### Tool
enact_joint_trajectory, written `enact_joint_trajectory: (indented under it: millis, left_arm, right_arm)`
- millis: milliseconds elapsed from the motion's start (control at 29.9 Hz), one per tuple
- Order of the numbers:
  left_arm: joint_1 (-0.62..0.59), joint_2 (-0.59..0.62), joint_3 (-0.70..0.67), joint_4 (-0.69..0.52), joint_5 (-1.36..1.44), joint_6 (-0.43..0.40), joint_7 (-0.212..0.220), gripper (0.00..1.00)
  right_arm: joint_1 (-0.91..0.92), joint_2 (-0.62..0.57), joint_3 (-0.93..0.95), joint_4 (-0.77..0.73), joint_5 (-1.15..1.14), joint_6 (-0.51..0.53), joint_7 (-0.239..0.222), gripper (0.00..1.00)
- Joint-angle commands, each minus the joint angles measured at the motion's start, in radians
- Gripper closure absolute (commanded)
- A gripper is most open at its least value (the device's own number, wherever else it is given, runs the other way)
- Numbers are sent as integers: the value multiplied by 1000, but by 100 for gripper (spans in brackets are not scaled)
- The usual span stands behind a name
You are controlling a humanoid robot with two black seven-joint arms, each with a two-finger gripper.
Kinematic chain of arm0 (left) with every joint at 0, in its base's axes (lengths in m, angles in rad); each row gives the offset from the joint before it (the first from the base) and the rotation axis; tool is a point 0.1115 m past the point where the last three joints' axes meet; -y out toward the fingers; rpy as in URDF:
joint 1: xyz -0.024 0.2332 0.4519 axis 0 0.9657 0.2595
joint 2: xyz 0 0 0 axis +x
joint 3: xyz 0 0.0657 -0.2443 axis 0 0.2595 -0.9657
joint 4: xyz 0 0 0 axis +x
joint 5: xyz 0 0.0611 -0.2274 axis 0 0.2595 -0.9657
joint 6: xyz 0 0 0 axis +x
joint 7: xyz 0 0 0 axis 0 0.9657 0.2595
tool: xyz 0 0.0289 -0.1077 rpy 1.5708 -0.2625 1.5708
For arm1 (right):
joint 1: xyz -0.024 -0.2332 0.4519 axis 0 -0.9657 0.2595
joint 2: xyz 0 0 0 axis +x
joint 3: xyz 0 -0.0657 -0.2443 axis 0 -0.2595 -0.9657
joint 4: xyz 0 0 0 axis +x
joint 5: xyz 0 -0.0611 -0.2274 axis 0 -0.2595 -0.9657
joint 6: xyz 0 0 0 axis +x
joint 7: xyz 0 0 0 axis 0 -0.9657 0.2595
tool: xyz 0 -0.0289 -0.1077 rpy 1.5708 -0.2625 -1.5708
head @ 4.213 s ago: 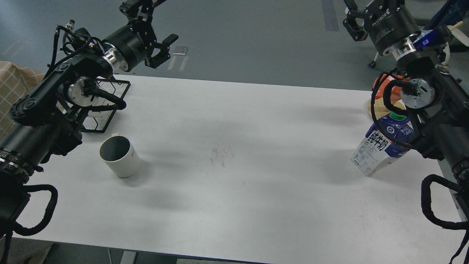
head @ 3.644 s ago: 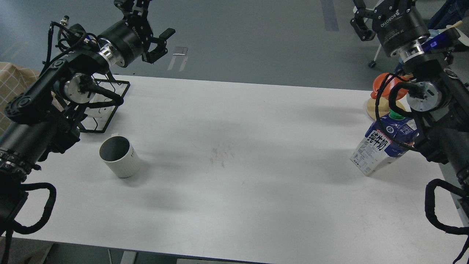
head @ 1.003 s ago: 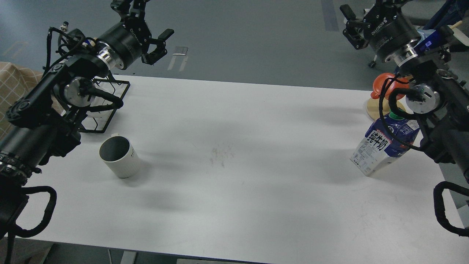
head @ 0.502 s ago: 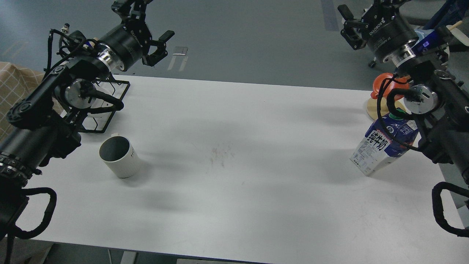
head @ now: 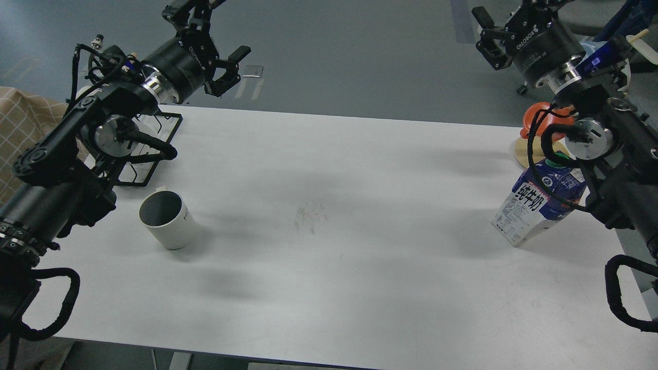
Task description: Place cup and milk with both arms
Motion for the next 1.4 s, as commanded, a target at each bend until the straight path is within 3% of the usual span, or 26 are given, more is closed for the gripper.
enact_joint_trajectory:
  millis: [0,669,836,1070,1371]
  left_arm:
    - [4,0,0,-1,0,2,1,2]
    - [13,32,15,-49,29,-5,1,2]
    - [22,162,55,-162,189,-78,2,2]
    - [87,383,55,-324,389,-78,-1,2]
    - [251,747,58,-591,459,-78,-56,2]
  right_arm:
    - [-1,0,-2,0,0,0,0,0]
    - [-1,8,-3,-2,0,-1,1,0]
    - [-1,8,-2,0,0,-4,0,0]
    - [-3,3,-3,5,0,-4,0,0]
    - [-4,5,-3,12,0,-4,0,0]
